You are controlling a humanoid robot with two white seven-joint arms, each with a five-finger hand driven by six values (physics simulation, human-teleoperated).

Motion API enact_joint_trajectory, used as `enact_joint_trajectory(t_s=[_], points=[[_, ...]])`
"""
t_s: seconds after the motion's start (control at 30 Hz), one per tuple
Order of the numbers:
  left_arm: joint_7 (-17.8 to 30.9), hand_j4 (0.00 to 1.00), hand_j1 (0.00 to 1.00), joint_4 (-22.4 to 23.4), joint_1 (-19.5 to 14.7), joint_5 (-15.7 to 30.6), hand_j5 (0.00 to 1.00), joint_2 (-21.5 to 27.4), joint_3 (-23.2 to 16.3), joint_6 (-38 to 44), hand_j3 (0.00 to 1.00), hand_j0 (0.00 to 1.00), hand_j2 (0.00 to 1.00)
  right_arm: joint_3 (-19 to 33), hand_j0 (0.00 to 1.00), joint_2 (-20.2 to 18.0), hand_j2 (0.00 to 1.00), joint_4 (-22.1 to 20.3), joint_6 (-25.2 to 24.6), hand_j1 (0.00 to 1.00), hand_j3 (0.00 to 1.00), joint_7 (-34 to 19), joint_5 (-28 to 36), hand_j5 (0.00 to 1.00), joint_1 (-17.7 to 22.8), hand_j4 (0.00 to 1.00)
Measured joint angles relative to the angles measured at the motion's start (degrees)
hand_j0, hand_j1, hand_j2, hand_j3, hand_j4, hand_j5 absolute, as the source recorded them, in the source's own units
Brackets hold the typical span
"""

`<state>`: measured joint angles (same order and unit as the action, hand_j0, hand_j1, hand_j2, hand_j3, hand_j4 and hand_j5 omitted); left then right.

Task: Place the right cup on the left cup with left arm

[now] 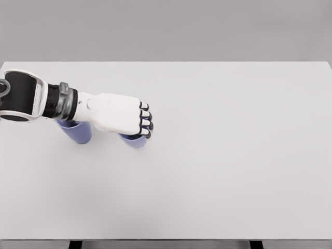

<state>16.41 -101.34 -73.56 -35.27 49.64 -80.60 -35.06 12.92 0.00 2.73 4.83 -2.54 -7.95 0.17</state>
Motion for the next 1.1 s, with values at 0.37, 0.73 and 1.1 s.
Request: enact_joint_trajectory(t_s=[0.37,0.73,1.1], points=[[-0.1,0.65,0.65,0.0,-0.1,0.3,0.65,1.9,2.4,0.0,0.65,0.65,0.65,0.0,1.0,0.0,1.0,0.0,0.0,1.0,1.0,0.0,0.0,1.0,-0.1,1.0],[-0.1,0.64,0.64,0.2,-0.4,0.4,0.64,3.8,4.5,0.0,0.64,0.64,0.64,0.0,1.0,0.0,1.0,0.0,0.0,1.0,1.0,0.0,0.0,1.0,0.0,1.0],[-0.1,0.64,0.64,0.3,-2.4,0.5,0.64,6.1,5.0,0.0,0.64,0.64,0.64,0.0,1.0,0.0,1.0,0.0,0.0,1.0,1.0,0.0,0.0,1.0,-0.1,1.0]])
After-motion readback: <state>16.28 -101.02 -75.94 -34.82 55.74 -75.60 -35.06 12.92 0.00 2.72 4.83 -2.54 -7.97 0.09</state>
